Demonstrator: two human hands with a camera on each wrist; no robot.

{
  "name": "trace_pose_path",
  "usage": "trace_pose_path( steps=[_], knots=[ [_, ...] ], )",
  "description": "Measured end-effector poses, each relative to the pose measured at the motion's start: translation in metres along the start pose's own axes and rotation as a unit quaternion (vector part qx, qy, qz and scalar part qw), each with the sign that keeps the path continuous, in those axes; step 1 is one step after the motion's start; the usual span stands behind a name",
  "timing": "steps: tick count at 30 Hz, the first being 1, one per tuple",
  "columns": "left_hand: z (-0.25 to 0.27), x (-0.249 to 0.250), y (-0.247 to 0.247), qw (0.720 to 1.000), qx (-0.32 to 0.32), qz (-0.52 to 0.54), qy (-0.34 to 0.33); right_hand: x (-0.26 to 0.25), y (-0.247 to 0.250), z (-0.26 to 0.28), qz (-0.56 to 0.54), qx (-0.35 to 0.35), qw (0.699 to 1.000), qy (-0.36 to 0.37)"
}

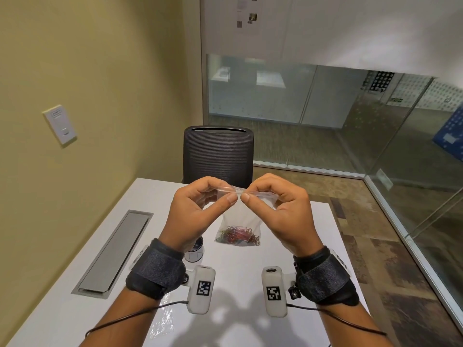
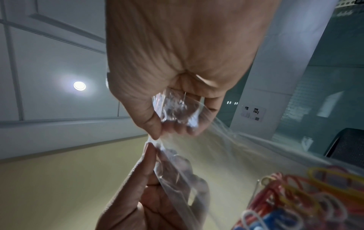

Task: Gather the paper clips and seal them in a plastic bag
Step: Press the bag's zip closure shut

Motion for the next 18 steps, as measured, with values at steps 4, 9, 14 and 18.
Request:
trace_pose_path(
  steps=[4,9,14,18],
  knots=[
    [-0.001,0.001,-0.001,1.0,0.0,-0.006,-0.007,0.003,-0.001,0.0,-0.008,-0.004,1.0,-0.009],
    [-0.004,0.006,-0.003,0.999,-0.004,-0.007,-0.031,0.005,-0.005,0.0,-0.026,-0.034,0.999,-0.023],
    [-0.004,0.009,-0.003,0.999,-0.016,0.007,-0.034,0.0,-0.006,-0.001,-0.007,-0.051,0.999,-0.01],
    [-0.001,0.011,-0.001,0.999,-0.018,0.009,-0.036,-0.006,-0.004,-0.001,0.021,-0.043,0.999,0.019]
  ],
)
Point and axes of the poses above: each hand's wrist, its own z-axis away from the middle knuckle, its own y-axis out of the back of the hand, x = y × z, the point moved 7 cm from there along -z, towards the middle knuckle, and after that the axes turned 11 degrees about -y, right-handed, at the moved point
